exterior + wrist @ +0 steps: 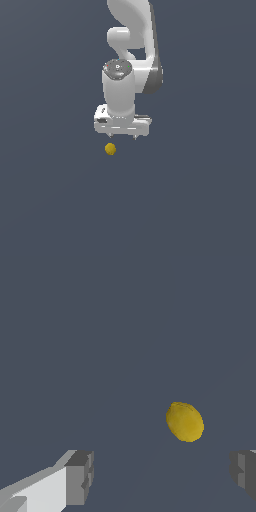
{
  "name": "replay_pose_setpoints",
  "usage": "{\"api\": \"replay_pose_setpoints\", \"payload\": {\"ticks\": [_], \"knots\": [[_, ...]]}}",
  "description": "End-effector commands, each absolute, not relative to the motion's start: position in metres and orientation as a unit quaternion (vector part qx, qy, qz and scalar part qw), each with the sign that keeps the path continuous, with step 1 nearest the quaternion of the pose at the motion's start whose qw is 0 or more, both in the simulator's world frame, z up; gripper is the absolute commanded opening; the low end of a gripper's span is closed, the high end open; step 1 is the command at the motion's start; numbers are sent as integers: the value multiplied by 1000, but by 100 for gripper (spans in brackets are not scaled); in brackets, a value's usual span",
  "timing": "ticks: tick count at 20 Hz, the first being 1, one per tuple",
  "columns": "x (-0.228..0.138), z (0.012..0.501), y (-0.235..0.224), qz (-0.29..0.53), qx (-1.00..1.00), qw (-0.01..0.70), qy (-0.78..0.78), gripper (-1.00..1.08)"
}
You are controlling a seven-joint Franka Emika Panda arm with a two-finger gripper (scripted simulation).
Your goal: Pick up the object and move it to a goal position.
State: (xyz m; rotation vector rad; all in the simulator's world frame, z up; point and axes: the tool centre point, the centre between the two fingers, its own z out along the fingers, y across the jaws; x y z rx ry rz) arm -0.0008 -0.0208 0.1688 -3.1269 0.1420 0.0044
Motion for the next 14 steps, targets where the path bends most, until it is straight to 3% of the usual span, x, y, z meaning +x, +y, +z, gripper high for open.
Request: {"api": "replay_pose_setpoints", "payload": {"ticks": [1, 14], "knots": [[-1, 169, -21, 1, -999, 6, 45, 100], [3, 184, -29, -9, -1000, -3, 23, 100]]}}
